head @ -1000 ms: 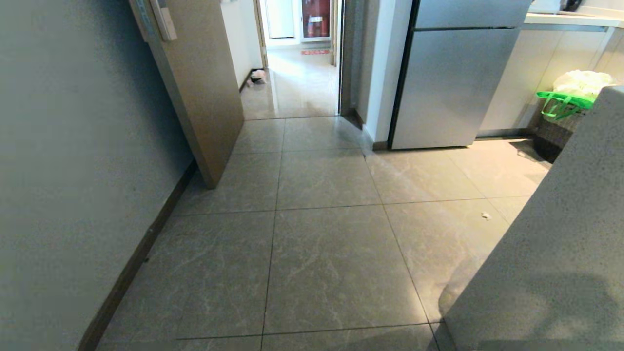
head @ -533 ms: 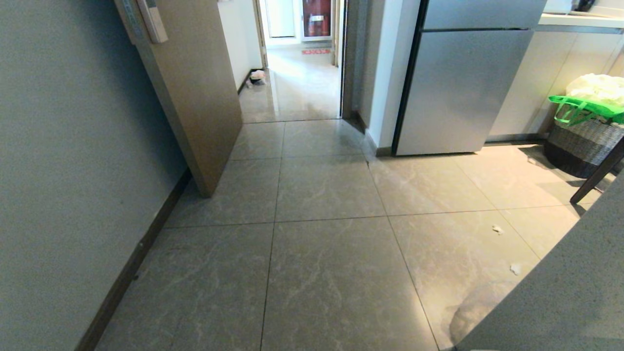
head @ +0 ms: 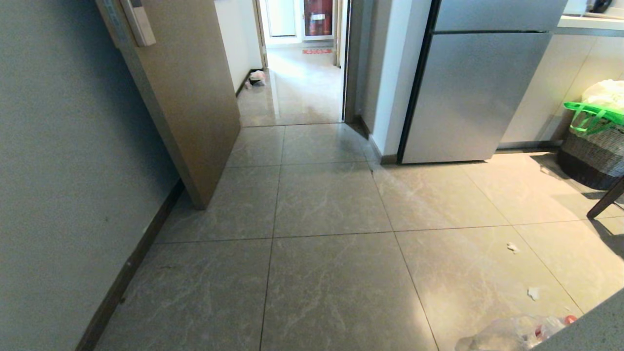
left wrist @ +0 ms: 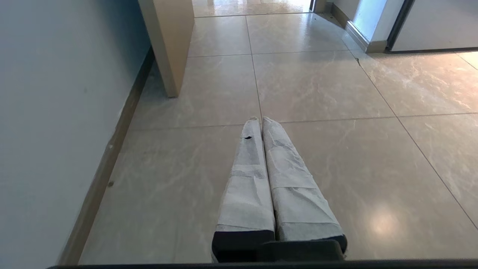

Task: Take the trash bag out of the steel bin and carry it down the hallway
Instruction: Put the trash bag at the door

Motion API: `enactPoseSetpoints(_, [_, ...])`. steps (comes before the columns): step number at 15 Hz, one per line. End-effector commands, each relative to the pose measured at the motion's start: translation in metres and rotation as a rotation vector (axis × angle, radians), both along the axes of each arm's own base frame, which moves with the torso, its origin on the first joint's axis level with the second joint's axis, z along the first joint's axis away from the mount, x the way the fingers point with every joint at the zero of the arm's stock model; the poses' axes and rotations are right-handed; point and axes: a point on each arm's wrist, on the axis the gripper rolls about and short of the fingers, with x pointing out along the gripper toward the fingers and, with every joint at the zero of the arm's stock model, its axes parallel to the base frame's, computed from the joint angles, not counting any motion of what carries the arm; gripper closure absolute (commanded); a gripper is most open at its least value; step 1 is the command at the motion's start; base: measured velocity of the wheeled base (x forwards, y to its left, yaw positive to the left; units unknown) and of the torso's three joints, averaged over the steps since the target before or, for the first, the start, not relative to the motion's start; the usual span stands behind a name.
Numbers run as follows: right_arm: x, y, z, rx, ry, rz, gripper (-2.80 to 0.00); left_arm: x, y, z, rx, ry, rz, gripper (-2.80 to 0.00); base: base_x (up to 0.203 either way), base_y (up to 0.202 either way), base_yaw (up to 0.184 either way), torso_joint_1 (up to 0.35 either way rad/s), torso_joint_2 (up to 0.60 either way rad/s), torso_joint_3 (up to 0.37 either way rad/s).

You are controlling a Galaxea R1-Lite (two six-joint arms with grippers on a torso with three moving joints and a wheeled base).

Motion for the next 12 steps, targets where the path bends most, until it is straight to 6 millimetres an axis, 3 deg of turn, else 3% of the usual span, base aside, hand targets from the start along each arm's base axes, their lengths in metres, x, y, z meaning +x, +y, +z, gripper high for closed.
enactPoseSetpoints(1, [0.0001,0.0000,0.0001,0.000,0.001,0.001,0.00,0.0000,0.0000,-0.0005,0.000,0.000,0.001,0.00,0.194,0.000,0.001,0.000,0.01,0.000])
enactPoseSetpoints(12, [0.0001,0.0000,0.0001,0.000,0.001,0.001,0.00,0.0000,0.0000,-0.0005,-0.005,0.000,0.001,0.00,0.192,0.000,0.001,0.002,0.00,0.002])
